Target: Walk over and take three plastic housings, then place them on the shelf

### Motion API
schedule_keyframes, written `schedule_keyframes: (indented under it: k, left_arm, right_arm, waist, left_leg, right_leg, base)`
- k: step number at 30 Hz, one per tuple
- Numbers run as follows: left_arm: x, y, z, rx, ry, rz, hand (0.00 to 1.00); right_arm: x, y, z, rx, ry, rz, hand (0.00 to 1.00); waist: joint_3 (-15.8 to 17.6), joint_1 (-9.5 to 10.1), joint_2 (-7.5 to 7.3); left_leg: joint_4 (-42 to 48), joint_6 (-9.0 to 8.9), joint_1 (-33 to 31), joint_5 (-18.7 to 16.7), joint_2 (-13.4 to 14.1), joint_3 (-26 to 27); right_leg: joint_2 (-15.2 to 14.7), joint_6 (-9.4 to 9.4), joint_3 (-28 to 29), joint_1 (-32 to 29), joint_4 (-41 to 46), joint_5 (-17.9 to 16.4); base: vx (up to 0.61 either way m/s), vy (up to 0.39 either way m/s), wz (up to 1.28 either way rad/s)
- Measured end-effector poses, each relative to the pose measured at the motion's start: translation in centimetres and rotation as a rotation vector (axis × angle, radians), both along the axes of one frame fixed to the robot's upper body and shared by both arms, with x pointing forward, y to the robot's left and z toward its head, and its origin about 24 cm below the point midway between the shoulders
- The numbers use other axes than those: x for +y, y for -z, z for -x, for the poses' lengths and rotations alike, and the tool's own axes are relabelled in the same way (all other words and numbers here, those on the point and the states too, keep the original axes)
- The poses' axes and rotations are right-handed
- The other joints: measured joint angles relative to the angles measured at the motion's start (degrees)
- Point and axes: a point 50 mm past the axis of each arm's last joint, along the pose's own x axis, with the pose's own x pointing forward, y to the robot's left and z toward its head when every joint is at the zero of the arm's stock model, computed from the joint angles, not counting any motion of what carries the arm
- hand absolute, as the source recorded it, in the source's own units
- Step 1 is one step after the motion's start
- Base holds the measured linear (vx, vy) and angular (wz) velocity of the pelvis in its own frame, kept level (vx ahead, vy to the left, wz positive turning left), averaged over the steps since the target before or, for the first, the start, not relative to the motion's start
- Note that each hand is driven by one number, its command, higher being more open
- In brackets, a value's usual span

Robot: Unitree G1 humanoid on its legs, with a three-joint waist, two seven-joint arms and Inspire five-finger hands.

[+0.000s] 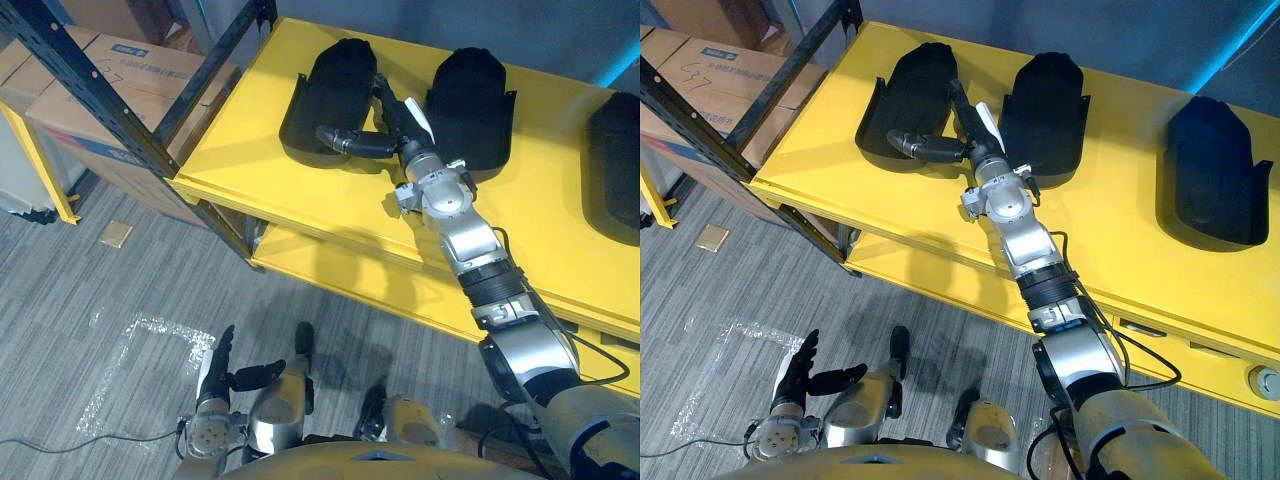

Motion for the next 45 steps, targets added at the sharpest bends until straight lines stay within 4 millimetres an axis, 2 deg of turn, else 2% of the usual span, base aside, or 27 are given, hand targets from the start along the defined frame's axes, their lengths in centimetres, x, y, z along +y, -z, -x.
schedule_keyframes:
  k: [6,11,34,45]
  left_arm:
    - [0.1,0.1,0.1,0.003,-0.003,-0.002,1.00]
    - [0.1,0.1,0.2,0.006,-0.004,-0.003,1.00]
    - [0.3,0.3,0.8,0.017,-0.050,0.021,1.00]
    - [0.3,0.3,0.9,0.016,-0.092,0.034,1.00]
  right_arm:
    - [-0.1,0.2,-0.2,-0.003,0.006,0.018,1.00]
    - [-0.1,0.4,-0.3,0.002,-0.009,0.020,1.00]
    - [0.2,0.7,-0.5,-0.005,0.040,0.011,1.00]
    - [0.6,-0.4,-1.2,-0.035,0.047,0.056,1.00]
  waist:
    - [-0.1,0.07,-0.18]
    - [-0.7,0.09,-0.94]
    - [-0.7,0.18,-0.94]
    - [-0.5,0.55,-0.59]
  left_leg:
    - [0.0,0.05,-0.3,0.0,-0.2,-0.2]
    - [0.0,0.12,-0.9,0.1,-0.2,-0.2]
    - [0.0,-0.20,-1.0,0.3,-0.6,-1.4]
    - [0.0,0.06,-1.8,0.7,-1.0,-1.9]
  right_leg:
    - [-0.2,0.04,-0.2,-0.2,0.1,0.0]
    - [-0.3,-0.02,-0.2,-1.0,0.6,-0.1]
    - [-1.0,-0.27,-1.5,-1.4,2.7,-1.3]
    - [-1.5,-0.31,-1.8,-2.2,4.2,-2.1]
  base:
    - [0.00,0.000,0.00]
    - [0.00,0.000,0.00]
    - [0.01,-0.005,0.02]
    - [0.02,-0.012,0.03]
